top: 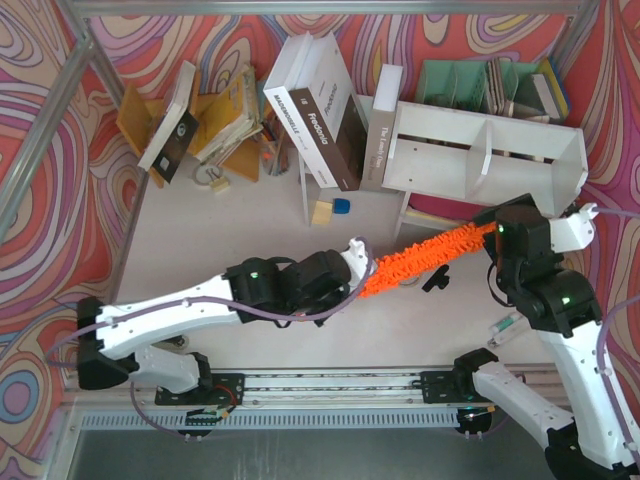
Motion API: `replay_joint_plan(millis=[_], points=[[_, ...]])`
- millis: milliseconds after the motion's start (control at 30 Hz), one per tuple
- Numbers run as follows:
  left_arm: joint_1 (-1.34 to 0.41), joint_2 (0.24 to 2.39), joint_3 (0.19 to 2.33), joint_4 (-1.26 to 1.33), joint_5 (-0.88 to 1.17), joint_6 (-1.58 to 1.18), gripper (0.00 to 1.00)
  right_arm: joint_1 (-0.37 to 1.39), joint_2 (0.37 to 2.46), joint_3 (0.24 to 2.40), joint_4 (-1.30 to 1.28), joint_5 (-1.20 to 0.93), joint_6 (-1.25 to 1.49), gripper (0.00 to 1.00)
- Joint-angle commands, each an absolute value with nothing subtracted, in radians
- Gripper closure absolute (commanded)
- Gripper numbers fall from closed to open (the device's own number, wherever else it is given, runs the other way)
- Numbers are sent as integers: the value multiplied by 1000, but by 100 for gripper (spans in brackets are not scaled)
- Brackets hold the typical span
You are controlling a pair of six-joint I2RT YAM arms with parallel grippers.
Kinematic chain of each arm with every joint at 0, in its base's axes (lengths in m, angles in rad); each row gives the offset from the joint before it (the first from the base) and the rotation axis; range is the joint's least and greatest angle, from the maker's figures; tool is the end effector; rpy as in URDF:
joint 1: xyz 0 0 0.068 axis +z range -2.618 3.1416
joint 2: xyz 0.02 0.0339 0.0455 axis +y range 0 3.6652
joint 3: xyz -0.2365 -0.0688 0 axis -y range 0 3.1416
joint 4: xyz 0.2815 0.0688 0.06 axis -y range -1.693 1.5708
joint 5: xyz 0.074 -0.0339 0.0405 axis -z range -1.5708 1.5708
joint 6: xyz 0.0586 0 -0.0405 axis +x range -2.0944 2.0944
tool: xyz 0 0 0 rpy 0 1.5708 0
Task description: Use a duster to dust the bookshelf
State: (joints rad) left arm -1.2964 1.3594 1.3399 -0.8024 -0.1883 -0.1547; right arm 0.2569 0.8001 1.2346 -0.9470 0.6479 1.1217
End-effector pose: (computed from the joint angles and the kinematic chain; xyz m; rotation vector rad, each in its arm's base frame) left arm 0.1034 -0.3268 0.3029 1.2336 2.0873 -0.4606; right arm 0.1933 0.0142 0.3969 1.1600 1.6034 0.2190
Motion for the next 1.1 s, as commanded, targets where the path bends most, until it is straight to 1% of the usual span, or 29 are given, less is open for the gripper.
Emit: replay_joint_plan(millis=[0,167,300,467,733,933,1067], points=[[-1300,1272,1303,-737,-270,-203,100,261,791,1284,-913,688,1006,19],[-1330,1216,1303,-726,-290,-210,100,262,787,1345,-890,670,937,19],[-1364,1197,1314,-723,-320,-214,100,261,782,1371,-900,677,934,19],[-1456,1169,1289,-690,-457,-218,100,261,769,1366,-905,693,936,18],[-1536,1086,1156,-532,-605,-287,100,261,756,1330,-911,697,957,19],[-1577,1099,1103,-447,-698,-310,100,261,756,1308,-912,688,967,19],[-1593,1120,1060,-339,-727,-317,100,261,757,1291,-907,680,975,19]])
